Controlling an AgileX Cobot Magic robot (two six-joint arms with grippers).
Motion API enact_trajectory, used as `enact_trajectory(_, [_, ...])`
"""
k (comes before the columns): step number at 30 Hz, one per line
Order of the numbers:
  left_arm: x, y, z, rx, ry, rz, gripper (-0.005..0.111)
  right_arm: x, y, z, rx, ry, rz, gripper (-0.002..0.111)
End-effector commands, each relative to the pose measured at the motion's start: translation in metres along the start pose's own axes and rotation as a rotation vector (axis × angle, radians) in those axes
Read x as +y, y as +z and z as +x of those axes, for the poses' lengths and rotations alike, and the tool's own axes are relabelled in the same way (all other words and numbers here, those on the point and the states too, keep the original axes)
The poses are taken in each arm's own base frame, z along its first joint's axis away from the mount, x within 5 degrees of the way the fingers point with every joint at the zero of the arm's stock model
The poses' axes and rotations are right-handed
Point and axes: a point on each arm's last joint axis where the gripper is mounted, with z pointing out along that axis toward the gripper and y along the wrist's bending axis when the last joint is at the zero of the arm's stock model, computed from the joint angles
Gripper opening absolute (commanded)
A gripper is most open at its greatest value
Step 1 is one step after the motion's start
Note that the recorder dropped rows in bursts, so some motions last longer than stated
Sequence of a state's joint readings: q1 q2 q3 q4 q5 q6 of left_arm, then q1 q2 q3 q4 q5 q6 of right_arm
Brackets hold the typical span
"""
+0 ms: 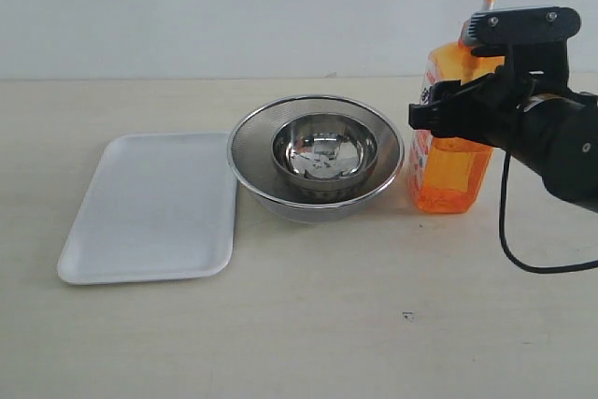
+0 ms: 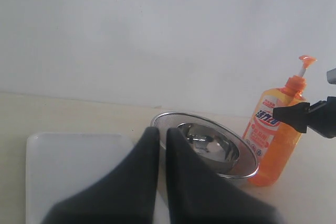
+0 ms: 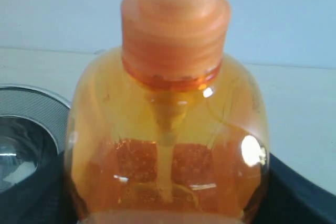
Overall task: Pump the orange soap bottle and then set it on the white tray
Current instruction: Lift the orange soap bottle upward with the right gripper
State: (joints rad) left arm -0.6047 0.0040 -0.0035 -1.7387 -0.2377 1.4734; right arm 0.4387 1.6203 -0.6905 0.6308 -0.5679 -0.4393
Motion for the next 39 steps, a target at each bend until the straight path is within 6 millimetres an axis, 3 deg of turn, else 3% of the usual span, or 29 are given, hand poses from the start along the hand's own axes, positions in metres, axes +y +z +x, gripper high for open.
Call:
enact_trajectory(1, [-0.001, 0.000, 0.001, 0.003, -0.013, 0.014, 0.005, -0.002, -0.001, -0.009, -0.079, -0.011, 0.025, 0.000])
enact_trajectory(20, [-0.001, 0.000, 0.001, 0.003, -0.013, 0.014, 0.005, -0.006, -0.026, -0.040, -0.180, 0.019, 0.003, 0.000])
enact_trajectory(25, [-0.001, 0.000, 0.001, 0.003, -0.013, 0.014, 0.005, -0.006, -0.026, -0.041, -0.189, 0.012, 0.006, 0.000])
enact_trajectory(39, [-0.001, 0.000, 0.001, 0.003, -0.013, 0.014, 0.005, 0.002, -0.022, -0.073, -0.230, -0.002, -0.032, 0.000])
